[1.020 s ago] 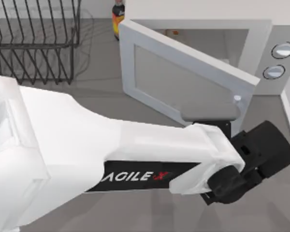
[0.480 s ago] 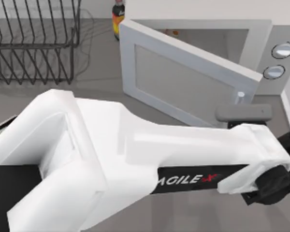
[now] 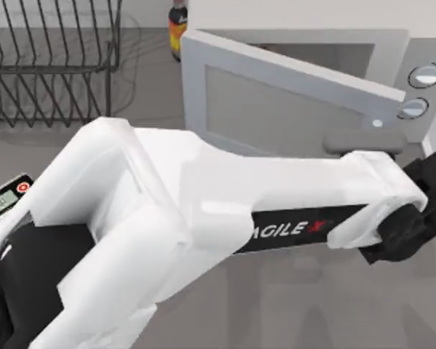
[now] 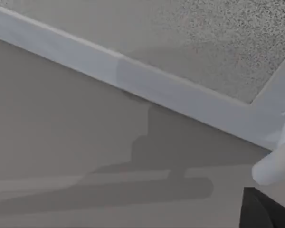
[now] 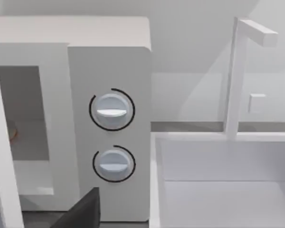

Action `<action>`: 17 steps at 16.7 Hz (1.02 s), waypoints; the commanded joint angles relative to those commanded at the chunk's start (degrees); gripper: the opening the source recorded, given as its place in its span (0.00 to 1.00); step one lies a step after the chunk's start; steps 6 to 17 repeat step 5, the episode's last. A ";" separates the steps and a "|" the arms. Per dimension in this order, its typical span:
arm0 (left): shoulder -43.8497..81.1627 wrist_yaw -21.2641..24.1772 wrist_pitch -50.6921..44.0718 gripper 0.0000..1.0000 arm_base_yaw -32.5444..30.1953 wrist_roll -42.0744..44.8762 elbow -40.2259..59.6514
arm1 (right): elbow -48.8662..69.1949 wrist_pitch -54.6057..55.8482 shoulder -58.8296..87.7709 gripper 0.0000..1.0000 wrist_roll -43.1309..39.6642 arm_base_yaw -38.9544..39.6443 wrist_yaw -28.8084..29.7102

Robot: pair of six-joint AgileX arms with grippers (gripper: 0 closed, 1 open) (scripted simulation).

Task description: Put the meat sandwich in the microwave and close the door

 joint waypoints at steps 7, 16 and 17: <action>3.92 1.67 2.33 0.00 5.40 5.70 6.36 | 0.00 0.00 0.00 1.00 0.00 0.00 0.00; 3.92 1.67 2.33 0.00 5.40 5.70 6.36 | 0.00 0.00 0.00 1.00 0.00 0.00 0.00; 3.92 1.67 2.33 0.00 5.40 5.70 6.36 | 0.00 0.00 0.00 1.00 0.00 0.00 0.00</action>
